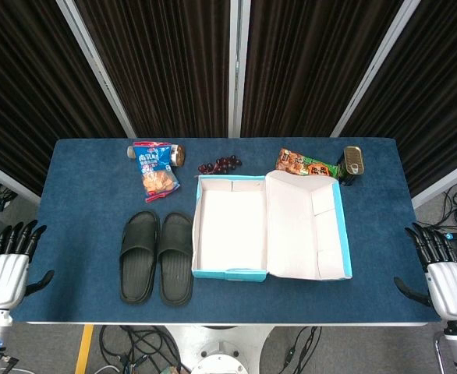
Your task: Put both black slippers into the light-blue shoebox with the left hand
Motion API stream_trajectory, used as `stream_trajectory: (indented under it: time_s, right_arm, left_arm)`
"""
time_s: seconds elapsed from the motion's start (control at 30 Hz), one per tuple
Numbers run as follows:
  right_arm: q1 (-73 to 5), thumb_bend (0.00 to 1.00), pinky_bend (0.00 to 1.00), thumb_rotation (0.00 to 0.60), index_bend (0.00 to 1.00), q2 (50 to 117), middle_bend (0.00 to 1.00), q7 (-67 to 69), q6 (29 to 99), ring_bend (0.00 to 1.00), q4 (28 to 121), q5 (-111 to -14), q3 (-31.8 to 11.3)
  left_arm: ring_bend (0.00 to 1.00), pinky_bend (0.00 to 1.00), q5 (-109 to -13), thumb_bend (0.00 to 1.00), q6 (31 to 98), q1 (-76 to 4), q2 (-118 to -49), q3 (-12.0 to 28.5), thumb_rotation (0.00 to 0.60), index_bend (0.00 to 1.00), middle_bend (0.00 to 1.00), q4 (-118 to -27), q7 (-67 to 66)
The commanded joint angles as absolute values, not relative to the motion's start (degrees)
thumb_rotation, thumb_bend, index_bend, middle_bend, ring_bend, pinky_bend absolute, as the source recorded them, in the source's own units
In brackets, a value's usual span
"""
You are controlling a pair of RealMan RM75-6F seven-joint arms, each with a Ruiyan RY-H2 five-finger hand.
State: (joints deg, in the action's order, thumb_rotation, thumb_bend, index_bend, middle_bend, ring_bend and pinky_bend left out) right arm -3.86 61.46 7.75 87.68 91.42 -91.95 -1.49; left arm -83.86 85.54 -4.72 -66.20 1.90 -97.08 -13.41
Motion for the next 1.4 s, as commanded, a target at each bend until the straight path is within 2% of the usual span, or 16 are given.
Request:
stream_trajectory:
  time_s: [0.03,0.47,0.67,0.73,0.8,0.83,0.87,0.93,1.03,1.2,1.4]
  right_arm:
    - [-4.06,0.13,0.0,0.6,0.0,61.47,0.04,7.72,87.37,0.0,91.43,-91.85,-1.57]
    - [-4.41,0.13,0.0,0.6,0.0,61.43,0.04,8.61,87.29,0.0,90.56,-92.02,-1.78]
    - [-5.05,0.13,0.0,0.6,0.0,60.63,0.04,8.83,87.61,0.0,90.38,-93.19,-2.06]
    - [-5.29,0.13,0.0,0.6,0.0,60.08,0.04,8.63,87.67,0.0,90.54,-93.45,-2.22]
    - [-5.46,0.13,0.0,0.6,0.0,59.57,0.04,8.5,87.63,0.0,90.79,-93.68,-2.27]
    - [-5.55,0.13,0.0,0.6,0.0,59.25,0.04,8.43,87.64,0.0,90.98,-93.85,-2.26]
    - [-5.58,0.13,0.0,0.6,0.0,59.04,0.04,8.36,87.7,0.0,91.09,-94.0,-2.25]
    - [-5.63,0.13,0.0,0.6,0.0,58.66,0.04,8.36,87.86,0.0,91.26,-94.25,-2.24]
    - [-5.51,0.13,0.0,0.6,0.0,58.24,0.04,8.54,88.08,0.0,91.33,-94.32,-2.14]
    - [-5.19,0.13,0.0,0.6,0.0,57.83,0.04,8.95,88.41,0.0,91.12,-94.17,-1.95]
    - [-5.08,0.13,0.0,0.6,0.0,57.89,0.04,9.65,88.17,0.0,90.41,-93.92,-1.7]
  left_arm:
    - [0.0,0.01,-83.71,0.2,85.35,-4.81,-66.26,1.97,0.6,0.11,0.03,-97.05,-13.54]
    - [0.0,0.01,-85.21,0.21,83.7,-7.27,-64.38,3.37,0.6,0.11,0.03,-98.23,-13.52]
    - [0.0,0.04,-87.27,0.2,78.03,-13.47,-60.85,6.52,0.6,0.11,0.03,-100.68,-8.55]
    - [0.05,0.14,-86.87,0.2,74.35,-16.6,-59.72,7.99,0.6,0.11,0.03,-101.62,-6.92]
    - [0.17,0.33,-85.77,0.19,70.61,-19.46,-59.01,9.27,0.6,0.11,0.03,-102.48,-5.9]
    - [0.28,0.46,-84.47,0.19,67.81,-21.48,-58.75,10.19,0.6,0.12,0.05,-103.13,-5.69]
    - [0.37,0.55,-83.51,0.19,65.57,-23.08,-58.72,10.82,0.6,0.12,0.07,-103.54,-5.36]
    - [0.47,0.64,-80.8,0.18,59.92,-26.82,-59.05,11.96,0.6,0.13,0.1,-104.14,-4.65]
    - [0.55,0.68,-75.65,0.18,51.8,-32.07,-60.1,13.11,0.6,0.13,0.1,-104.3,-5.34]
    - [0.6,0.72,-65.23,0.16,41.36,-39.45,-63.22,13.25,0.6,0.11,0.09,-103.21,-8.5]
    - [0.6,0.73,-55.09,0.16,36.5,-45.85,-67.21,10.6,0.6,0.09,0.05,-101.33,-13.88]
